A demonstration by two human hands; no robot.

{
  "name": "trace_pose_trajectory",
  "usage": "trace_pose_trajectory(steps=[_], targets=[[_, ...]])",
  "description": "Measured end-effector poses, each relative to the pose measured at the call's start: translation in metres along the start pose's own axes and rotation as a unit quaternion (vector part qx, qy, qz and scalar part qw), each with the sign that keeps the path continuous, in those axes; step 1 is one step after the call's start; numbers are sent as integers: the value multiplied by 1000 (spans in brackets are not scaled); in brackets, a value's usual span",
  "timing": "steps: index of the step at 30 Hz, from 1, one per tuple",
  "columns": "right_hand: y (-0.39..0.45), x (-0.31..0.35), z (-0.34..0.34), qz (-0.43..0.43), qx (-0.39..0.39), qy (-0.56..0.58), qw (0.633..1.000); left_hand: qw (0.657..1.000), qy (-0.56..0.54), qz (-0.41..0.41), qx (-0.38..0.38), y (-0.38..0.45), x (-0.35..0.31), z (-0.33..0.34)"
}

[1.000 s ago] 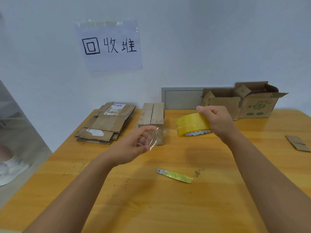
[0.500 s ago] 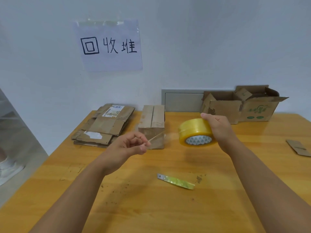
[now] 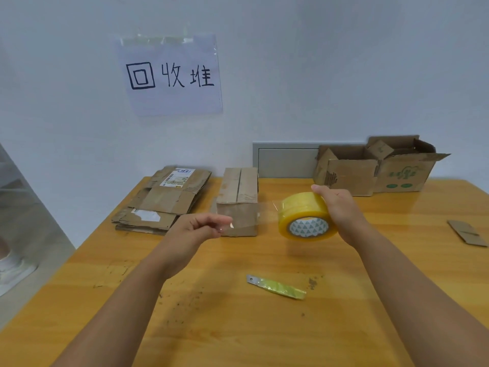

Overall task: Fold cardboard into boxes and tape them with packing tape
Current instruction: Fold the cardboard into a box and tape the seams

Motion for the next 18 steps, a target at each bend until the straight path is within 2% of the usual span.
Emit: trace_pose_trajectory(steps=[3, 6, 8, 18], targets=[[0, 6, 2, -21, -13, 2, 1000, 997, -60, -14, -55, 5, 2, -5], [1, 12, 7, -45, -20, 4, 999, 986, -29, -26, -162, 11, 6, -20], [1, 14, 11, -55, -21, 7, 998, 978, -38, -48, -200, 14, 10, -25], [8, 20, 16, -90, -35, -14, 995, 970, -51, -109, -213, 42, 26, -32]])
Point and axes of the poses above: each hand's wrist, its own y-axis towards the middle knuckle, its own z-axis out of the palm, x = y × z, the point moved 9 cm from there along y, towards the middle knuckle, and after that the axes turned 5 degrees about y, right-handed, at the moved point
